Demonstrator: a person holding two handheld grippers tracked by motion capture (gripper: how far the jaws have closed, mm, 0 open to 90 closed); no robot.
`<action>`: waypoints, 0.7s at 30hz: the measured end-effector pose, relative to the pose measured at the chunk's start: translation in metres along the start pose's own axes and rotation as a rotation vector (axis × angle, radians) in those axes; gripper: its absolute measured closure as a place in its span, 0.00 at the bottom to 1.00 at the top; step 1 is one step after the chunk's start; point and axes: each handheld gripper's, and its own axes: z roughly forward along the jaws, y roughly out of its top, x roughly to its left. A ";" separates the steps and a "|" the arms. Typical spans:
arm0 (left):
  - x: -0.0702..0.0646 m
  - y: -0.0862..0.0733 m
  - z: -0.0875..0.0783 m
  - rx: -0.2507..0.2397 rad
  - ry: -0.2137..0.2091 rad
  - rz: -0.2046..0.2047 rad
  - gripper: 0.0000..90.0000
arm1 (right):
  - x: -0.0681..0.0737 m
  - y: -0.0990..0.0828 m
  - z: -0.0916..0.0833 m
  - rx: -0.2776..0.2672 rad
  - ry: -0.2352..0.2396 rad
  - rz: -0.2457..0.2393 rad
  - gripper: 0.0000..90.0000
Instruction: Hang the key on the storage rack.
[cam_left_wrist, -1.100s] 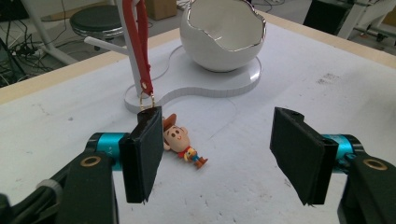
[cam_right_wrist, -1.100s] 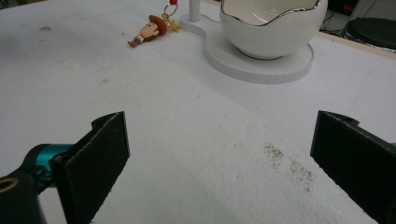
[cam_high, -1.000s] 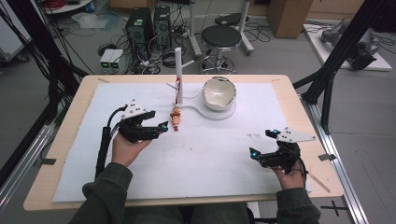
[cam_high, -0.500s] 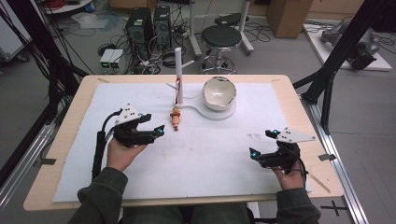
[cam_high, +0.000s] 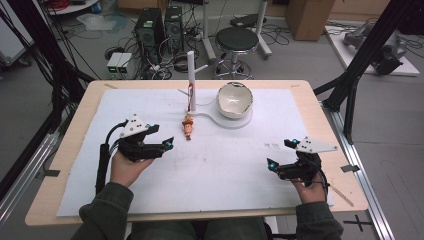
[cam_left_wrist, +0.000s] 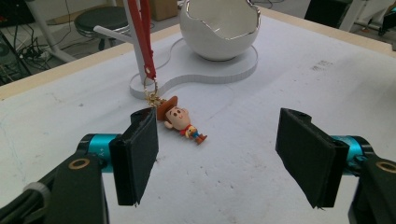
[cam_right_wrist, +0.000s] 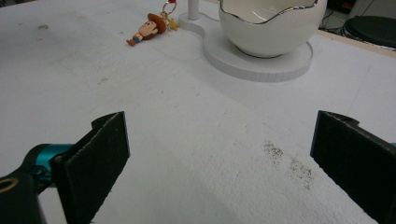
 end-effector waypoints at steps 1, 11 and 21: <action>0.000 -0.001 -0.001 -0.005 0.002 -0.002 0.34 | 0.000 0.000 0.000 0.001 0.001 0.000 0.04; -0.001 -0.007 -0.008 0.007 -0.002 0.009 0.33 | 0.000 0.000 0.000 -0.001 -0.002 -0.002 0.04; 0.001 -0.015 -0.015 0.015 0.007 0.006 0.33 | 0.000 0.000 0.000 0.000 -0.003 0.001 0.04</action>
